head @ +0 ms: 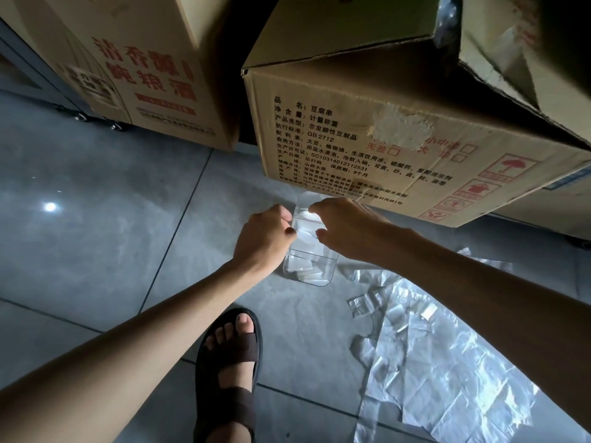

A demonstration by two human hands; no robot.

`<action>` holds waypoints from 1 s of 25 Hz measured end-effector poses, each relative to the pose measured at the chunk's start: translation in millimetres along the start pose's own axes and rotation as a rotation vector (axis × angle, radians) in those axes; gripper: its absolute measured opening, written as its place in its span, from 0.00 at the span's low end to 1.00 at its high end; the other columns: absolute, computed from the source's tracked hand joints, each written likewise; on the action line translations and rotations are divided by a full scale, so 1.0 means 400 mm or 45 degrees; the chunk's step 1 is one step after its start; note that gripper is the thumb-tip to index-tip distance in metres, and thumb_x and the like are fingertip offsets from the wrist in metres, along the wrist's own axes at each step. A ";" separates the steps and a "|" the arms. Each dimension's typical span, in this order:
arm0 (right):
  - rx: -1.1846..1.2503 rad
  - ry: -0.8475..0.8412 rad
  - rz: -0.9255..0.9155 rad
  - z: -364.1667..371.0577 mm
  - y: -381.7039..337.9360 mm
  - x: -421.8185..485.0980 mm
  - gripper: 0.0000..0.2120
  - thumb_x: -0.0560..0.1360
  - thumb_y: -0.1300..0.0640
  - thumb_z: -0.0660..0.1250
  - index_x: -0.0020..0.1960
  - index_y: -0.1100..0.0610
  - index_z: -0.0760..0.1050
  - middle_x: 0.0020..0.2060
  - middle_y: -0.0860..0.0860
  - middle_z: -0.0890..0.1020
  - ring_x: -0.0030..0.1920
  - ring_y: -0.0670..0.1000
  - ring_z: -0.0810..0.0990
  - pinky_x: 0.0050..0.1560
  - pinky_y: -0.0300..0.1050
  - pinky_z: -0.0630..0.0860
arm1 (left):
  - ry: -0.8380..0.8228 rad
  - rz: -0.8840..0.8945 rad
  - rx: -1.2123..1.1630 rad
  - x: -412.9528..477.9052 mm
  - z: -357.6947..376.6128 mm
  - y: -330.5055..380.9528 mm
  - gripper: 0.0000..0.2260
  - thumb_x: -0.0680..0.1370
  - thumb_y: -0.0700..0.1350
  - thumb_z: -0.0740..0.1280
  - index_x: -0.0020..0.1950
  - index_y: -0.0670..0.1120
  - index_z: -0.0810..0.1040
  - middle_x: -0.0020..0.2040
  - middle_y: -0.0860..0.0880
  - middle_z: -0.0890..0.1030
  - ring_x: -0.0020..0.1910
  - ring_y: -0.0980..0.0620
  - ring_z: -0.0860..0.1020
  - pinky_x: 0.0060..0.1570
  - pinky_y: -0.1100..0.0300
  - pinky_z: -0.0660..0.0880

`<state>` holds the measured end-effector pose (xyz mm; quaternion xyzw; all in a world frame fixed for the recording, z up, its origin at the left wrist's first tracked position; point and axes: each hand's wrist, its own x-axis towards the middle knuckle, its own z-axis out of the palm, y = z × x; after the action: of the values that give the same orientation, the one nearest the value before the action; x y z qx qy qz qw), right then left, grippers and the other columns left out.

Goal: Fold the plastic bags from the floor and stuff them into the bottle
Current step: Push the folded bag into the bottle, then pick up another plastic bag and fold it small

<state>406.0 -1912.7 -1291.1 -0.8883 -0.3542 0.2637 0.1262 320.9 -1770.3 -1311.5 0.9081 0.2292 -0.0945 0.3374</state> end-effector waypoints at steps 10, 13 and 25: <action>0.449 0.341 0.506 0.113 0.301 -0.457 0.09 0.71 0.64 0.76 0.48 0.54 0.82 0.42 0.51 0.84 0.41 0.46 0.82 0.41 0.36 0.75 | -0.416 0.325 0.095 -0.134 -0.041 0.241 0.09 0.77 0.42 0.68 0.56 0.48 0.76 0.48 0.53 0.79 0.47 0.51 0.77 0.49 0.56 0.74; 0.322 0.174 0.743 0.202 0.356 -0.578 0.14 0.71 0.57 0.76 0.56 0.55 0.81 0.51 0.53 0.83 0.50 0.55 0.82 0.46 0.45 0.75 | -0.724 0.453 0.273 -0.203 -0.020 0.328 0.09 0.77 0.45 0.69 0.57 0.49 0.77 0.50 0.53 0.81 0.48 0.52 0.78 0.49 0.58 0.74; 0.172 0.349 0.812 0.363 0.401 -0.611 0.15 0.72 0.51 0.74 0.56 0.54 0.78 0.52 0.54 0.79 0.54 0.57 0.76 0.51 0.50 0.72 | -1.047 0.231 0.244 -0.313 0.138 0.320 0.06 0.77 0.47 0.69 0.53 0.50 0.79 0.43 0.48 0.84 0.43 0.52 0.82 0.44 0.59 0.76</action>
<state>266.3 -2192.3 -1384.7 -0.9710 -0.0205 0.1910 0.1425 271.6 -1935.9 -1239.6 0.8386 -0.0151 -0.4394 0.3217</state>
